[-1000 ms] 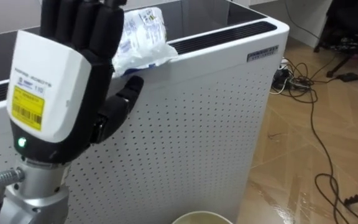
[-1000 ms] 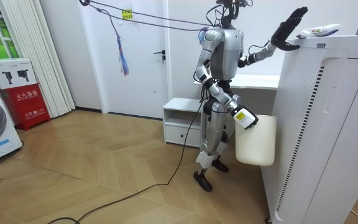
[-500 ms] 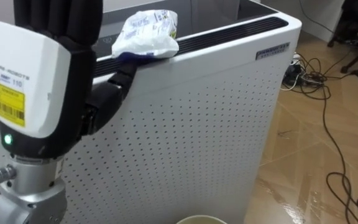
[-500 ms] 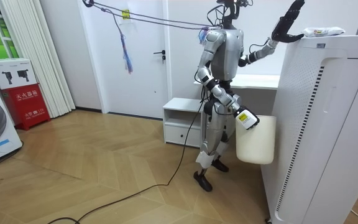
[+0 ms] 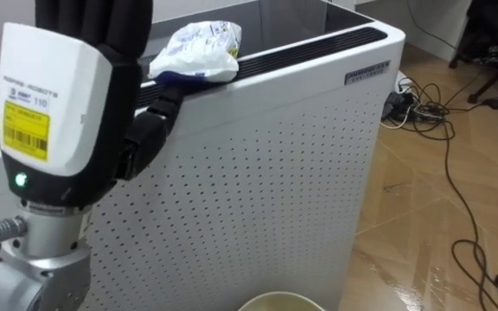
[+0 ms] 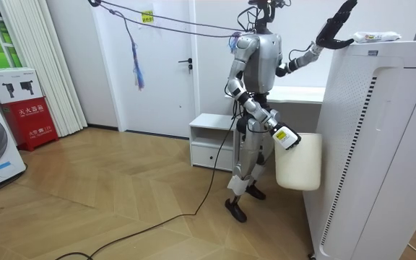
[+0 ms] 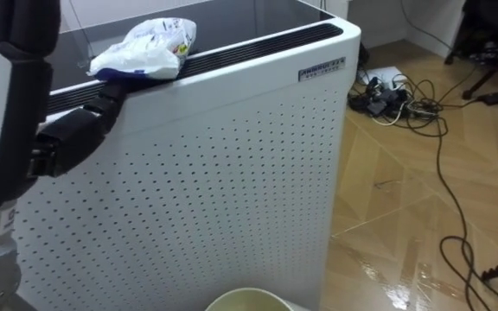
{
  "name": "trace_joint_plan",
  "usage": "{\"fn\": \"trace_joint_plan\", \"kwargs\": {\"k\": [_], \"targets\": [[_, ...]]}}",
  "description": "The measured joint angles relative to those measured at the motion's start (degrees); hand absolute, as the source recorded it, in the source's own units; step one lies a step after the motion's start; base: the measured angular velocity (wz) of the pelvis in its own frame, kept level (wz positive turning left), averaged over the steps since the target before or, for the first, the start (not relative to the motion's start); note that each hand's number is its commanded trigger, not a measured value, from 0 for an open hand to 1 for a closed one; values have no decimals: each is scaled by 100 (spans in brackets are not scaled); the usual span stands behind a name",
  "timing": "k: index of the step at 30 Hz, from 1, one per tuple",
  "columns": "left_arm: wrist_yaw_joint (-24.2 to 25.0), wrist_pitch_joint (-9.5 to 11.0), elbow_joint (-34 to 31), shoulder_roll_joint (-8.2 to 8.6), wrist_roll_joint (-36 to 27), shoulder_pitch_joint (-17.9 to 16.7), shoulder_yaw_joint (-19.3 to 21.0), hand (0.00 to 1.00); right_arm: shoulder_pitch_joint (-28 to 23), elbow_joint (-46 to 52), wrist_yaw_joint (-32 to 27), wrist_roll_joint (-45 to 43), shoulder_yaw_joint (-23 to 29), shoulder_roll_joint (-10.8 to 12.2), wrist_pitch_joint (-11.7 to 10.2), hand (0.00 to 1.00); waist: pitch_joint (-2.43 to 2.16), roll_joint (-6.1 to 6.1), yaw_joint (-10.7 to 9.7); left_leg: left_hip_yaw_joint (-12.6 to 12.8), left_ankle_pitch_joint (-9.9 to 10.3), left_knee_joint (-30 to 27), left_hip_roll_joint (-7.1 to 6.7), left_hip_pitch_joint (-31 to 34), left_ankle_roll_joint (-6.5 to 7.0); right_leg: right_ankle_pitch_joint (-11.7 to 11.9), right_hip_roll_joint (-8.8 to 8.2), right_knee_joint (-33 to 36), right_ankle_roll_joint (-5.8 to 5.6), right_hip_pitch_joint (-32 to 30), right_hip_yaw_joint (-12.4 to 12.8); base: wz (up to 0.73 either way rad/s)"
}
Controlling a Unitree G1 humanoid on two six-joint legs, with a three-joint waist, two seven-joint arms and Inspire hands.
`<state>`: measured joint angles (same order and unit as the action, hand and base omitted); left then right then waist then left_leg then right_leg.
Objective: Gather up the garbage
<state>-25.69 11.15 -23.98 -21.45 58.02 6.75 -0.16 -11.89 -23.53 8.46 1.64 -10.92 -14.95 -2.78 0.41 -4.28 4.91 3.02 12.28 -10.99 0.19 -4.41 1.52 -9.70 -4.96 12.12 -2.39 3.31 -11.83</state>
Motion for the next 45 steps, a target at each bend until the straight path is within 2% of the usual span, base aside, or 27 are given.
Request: {"fn": "trace_joint_plan", "kwargs": {"k": [3, 4, 5, 6, 7, 8, 10, 14, 18, 19, 23, 27, 31, 39, 42, 45], "targets": [[287, -40, 1, -30, 2, 0, -15, 2, 45, 0, 113, 0, 43, -37, 51, 100, 10, -10, -12, -3, -10, 13, -3, -5, 1, 12, 2, -8, -4, 7, 3, 0], [385, -53, 0, -39, 1, -9, -15, 20, 45, 0, 127, -1, 48, -44, 64, 100, 17, -22, -9, -7, -11, 32, -4, 1, 1, 19, 5, -21, -5, 8, 2, 0], [459, -60, -9, -77, 1, -14, -15, 53, 45, 0, 160, -1, 63, -50, 104, 100, 14, -33, -4, -8, -12, 40, -4, 17, 0, 29, 9, -38, -3, -10, 0, 0], [503, -67, -23, -103, -2, -15, -15, 63, 45, 1, 177, -1, 73, -53, 120, 100, 11, -42, 0, -12, -14, 40, -7, 18, 0, 30, 9, -38, -3, -22, 1, 0], [587, -85, -64, -165, -13, -33, -21, 97, 46, 1, 203, -1, 86, -54, 143, 100, 3, -57, 6, -17, -24, 45, -8, 13, 0, 32, 10, -38, -3, -17, 2, 0], [682, -93, -97, -210, -12, -56, -26, 100, 51, 1, 225, -5, 87, -58, 163, 100, 2, -69, 6, -21, -41, 47, -10, -8, 1, 33, 9, -39, -2, -23, 4, 0], [834, -126, -133, -215, -12, -113, -31, 100, 52, 5, 261, -10, 86, -79, 168, 100, -3, -94, 8, -23, -42, 45, -12, -15, 1, 33, 9, -37, -2, -23, 4, 0], [1307, -175, -93, -233, -11, -269, -32, 100, 51, 177, 290, -60, 90, -135, 191, 100, 20, -161, -7, -20, -48, 25, -13, -10, -3, 39, 11, -23, 5, -10, 10, 0], [1610, -253, -66, -288, -17, -282, -20, 100, 51, 345, 288, -91, 91, -142, 190, 100, 27, -188, -20, -20, -57, 22, -12, -8, -9, 44, 15, -25, 10, -6, 10, 0], [1620, -282, -75, -289, -49, -250, -2, 100, 51, 380, 285, -116, 100, -143, 190, 100, 19, -215, -36, -22, -57, 18, -15, -2, -9, 44, 15, -21, 10, 18, 12, 0], [1810, -448, -60, -351, -435, -97, 7, 100, 54, 386, 246, -189, 100, -197, 190, 100, 35, -286, -52, -31, -61, 21, -14, -28, -4, 40, 5, -6, 5, 51, 39, 1], [2011, -573, -68, -387, -631, -6, 40, 100, 54, 390, 262, -191, 99, -259, 192, 100, 36, -274, -74, -8, -76, 23, -16, -21, -17, 13, 6, 66, 18, -8, 46, -3], [2110, -578, -73, -389, -795, -21, 198, 100, 50, 393, 272, -190, 99, -326, 253, 100, 41, -266, -169, -2, -88, 32, -38, -20, -22, 14, 11, 63, 19, -20, 57, -1], [1980, -515, -85, -385, -888, -22, 201, 100, 50, 395, 329, -181, 102, -338, 273, 100, 33, -219, -177, 0, -88, 39, -38, -31, -21, 17, 14, 52, 22, -38, 68, 0], [1969, -481, -87, -383, -1304, 3, 201, 100, 53, 395, 373, -182, 82, -322, 271, 100, 30, -210, -164, 2, -89, 37, -39, -23, -20, 19, 10, 54, 23, -37, 77, 0], [2009, -480, -126, -376, -1988, 11, 210, 100, 53, 390, 407, -185, 42, -323, 264, 100, 30, -194, -162, -7, -92, 33, -51, -12, -15, 18, -6, 39, 21, -41, 74, 0]]}}
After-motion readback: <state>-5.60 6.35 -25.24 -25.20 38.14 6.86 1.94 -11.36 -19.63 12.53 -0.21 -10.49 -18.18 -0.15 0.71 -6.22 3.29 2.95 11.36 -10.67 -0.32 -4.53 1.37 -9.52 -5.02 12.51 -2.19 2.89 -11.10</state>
